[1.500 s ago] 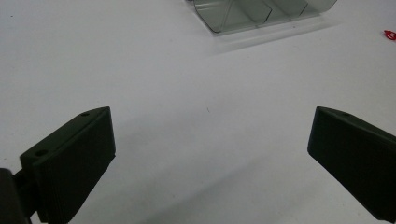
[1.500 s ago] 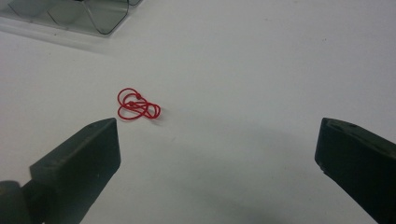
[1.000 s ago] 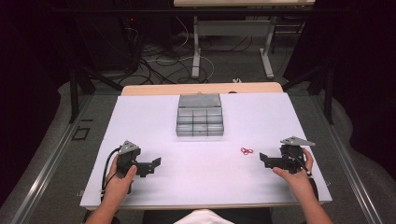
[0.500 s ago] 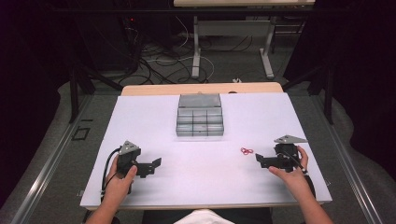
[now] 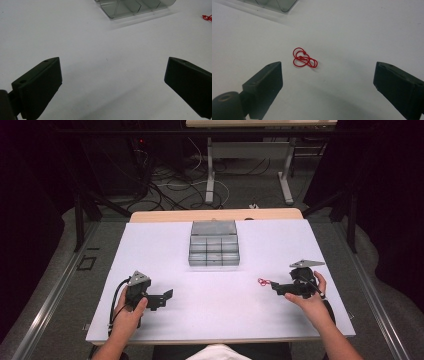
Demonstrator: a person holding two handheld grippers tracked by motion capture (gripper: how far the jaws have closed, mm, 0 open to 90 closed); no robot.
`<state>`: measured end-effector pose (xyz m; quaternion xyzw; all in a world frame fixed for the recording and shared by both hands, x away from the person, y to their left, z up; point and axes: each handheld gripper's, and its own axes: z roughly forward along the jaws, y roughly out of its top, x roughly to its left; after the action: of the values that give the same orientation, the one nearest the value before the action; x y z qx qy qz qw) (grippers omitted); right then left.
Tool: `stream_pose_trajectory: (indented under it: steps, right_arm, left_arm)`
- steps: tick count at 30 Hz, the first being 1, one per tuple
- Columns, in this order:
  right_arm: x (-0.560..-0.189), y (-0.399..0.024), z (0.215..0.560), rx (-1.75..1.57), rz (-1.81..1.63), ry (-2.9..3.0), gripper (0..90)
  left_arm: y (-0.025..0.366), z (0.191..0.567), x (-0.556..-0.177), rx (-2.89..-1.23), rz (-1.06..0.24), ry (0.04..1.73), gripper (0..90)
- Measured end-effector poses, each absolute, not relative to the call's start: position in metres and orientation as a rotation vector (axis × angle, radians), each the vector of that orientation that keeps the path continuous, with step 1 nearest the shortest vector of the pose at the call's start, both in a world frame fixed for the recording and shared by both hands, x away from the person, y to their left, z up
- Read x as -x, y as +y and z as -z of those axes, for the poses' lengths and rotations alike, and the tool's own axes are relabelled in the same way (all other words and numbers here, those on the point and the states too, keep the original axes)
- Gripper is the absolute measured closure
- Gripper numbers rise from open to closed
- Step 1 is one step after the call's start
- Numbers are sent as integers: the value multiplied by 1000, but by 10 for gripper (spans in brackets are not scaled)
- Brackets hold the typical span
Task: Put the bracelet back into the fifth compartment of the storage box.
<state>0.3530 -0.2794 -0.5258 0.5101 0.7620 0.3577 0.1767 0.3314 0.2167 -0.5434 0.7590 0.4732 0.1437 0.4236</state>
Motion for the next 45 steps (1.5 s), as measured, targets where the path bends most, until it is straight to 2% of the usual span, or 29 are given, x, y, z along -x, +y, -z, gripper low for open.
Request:
stream_pose_trajectory:
  steps: [2,12,22,25,31,33,39,45]
  right_arm:
    - [-355,-278,524,-1449,-1000,2158,149]
    - [-370,-266,518,-1470,-994,2187,163]
    - [-383,-257,519,-1468,-934,2241,290]
    - [-387,-256,520,-1471,-915,2268,352]
    - [-392,-255,523,-1478,-901,2283,412]
    - [-394,-255,524,-1486,-903,2294,458]
    - [-399,-254,529,-1554,-886,2315,477]
    - [-402,-256,532,-1605,-891,2325,574]
  left_arm:
    - [217,543,-331,-1900,-359,1185,13]
    - [218,544,-332,-1902,-354,1186,15]
    - [218,544,-333,-1902,-350,1188,16]
    - [218,544,-333,-1903,-348,1188,17]
    - [218,545,-333,-1903,-341,1189,18]
    - [218,545,-334,-1904,-339,1187,18]
    - [218,545,-334,-1906,-338,1191,19]
    - [218,546,-334,-1911,-335,1190,20]
